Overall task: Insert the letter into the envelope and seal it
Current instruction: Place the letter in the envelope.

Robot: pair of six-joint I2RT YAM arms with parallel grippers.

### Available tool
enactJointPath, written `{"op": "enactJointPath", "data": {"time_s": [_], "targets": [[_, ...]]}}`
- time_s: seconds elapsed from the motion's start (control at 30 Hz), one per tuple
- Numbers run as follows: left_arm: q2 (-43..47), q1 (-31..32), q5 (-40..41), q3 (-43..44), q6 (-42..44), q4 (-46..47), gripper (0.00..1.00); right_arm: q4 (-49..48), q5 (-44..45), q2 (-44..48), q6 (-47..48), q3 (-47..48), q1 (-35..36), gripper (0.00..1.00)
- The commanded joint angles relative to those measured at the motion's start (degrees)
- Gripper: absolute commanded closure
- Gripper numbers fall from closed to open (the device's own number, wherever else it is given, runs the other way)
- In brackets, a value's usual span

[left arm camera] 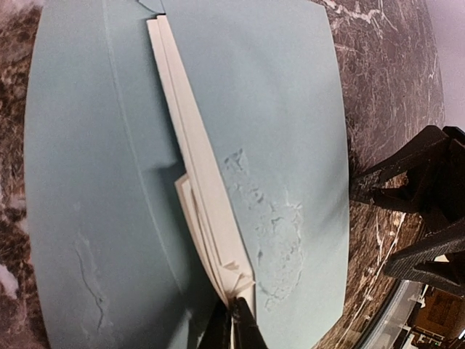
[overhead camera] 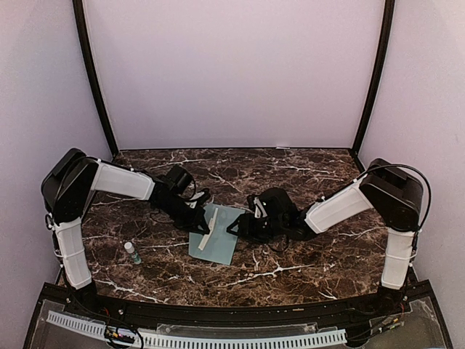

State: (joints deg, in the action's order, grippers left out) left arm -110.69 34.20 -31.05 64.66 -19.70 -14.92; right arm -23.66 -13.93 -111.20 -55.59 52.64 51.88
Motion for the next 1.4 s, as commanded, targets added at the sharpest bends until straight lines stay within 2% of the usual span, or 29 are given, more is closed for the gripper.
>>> {"op": "enactJointPath", "data": {"time_s": [0.0,0.13,0.2,0.33,0.43,0.5,0.67,0.97,1.37], "targets": [[-0.11,1.52,-3.36,-0.12,-1.78,1.32,0.95,0.17,0.50,-0.80,-0.22,-0.06,0.59,0.47],[0.78,1.90,-5.21,-0.55,-3.42,2.65,0.89,0.29,1.36,0.00,-0.39,-0.75,0.57,0.47],[1.98,1.92,-3.36,-0.39,-2.82,1.86,0.86,0.49,1.83,0.67,-0.48,-1.21,0.57,0.47],[4.48,1.93,1.76,0.96,-1.09,-1.56,0.74,1.82,3.11,1.70,-0.03,-1.59,0.51,0.47],[5.33,1.91,3.06,1.37,-0.95,-2.99,0.62,2.53,3.47,1.77,0.35,-1.41,0.51,0.47],[5.52,1.88,3.94,1.42,-0.91,-3.59,0.58,2.60,3.45,1.70,0.42,-1.36,0.41,0.47],[6.19,1.93,4.42,0.78,-1.05,-4.30,0.57,2.31,3.38,1.43,0.23,-1.48,0.46,0.48],[5.01,1.96,-0.90,-1.82,-3.33,-1.01,0.60,2.30,2.99,0.81,0.22,-0.96,0.47,0.48],[3.24,2.84,-2.26,-1.73,-3.77,0.00,0.60,2.15,2.70,0.62,0.13,-0.96,0.46,0.48]]}}
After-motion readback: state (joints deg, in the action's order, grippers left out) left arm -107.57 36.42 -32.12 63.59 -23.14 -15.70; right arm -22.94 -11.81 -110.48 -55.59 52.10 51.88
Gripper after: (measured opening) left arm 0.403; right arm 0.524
